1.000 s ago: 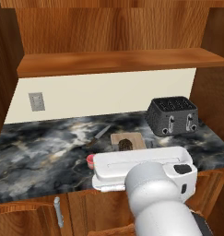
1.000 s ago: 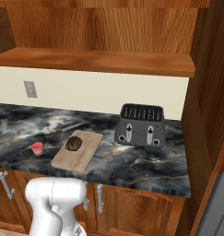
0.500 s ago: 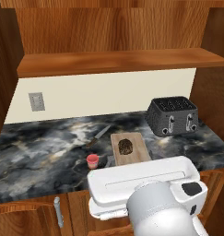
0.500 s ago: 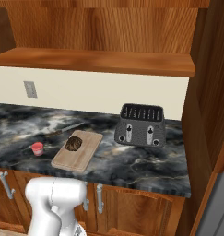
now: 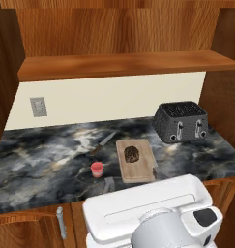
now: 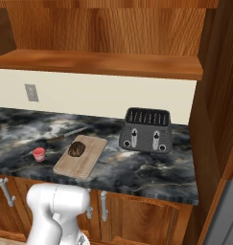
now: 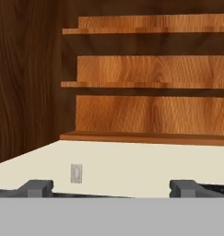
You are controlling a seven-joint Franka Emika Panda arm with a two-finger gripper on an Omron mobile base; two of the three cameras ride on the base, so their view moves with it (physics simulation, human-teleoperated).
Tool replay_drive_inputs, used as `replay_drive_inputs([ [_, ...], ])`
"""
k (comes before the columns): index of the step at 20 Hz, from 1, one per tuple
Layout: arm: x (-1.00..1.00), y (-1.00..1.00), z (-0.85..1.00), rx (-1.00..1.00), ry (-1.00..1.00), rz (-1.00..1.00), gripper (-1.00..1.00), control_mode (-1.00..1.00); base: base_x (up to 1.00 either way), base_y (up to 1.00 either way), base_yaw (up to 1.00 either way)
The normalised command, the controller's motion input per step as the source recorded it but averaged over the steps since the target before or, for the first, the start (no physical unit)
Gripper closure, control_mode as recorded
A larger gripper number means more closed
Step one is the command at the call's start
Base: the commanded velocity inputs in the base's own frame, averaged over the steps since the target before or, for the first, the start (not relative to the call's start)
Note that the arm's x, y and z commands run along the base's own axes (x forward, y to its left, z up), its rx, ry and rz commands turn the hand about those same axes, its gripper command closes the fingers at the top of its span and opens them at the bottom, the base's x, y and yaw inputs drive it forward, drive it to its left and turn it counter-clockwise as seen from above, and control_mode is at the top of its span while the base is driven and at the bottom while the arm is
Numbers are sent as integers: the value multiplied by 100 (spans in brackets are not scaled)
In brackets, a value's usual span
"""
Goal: Pick the bread, place it on the cutting board, pick the jam, place it on the counter, and close the cabinet.
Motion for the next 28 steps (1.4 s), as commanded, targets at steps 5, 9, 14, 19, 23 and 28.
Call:
replay_drive_inputs([
  [5,-10,22,3,0,0,8,-100,-100,0,0,0],
  [9,-18,28,0,0,0,9,-100,-100,0,0,0],
  [14,-21,28,0,0,0,10,-100,-100,0,0,0],
  [19,-31,23,4,0,0,8,-100,-100,0,0,0],
  [23,-35,19,10,0,0,7,-100,-100,0,0,0],
  [28,-14,26,13,0,0,2,-100,-100,0,0,0],
])
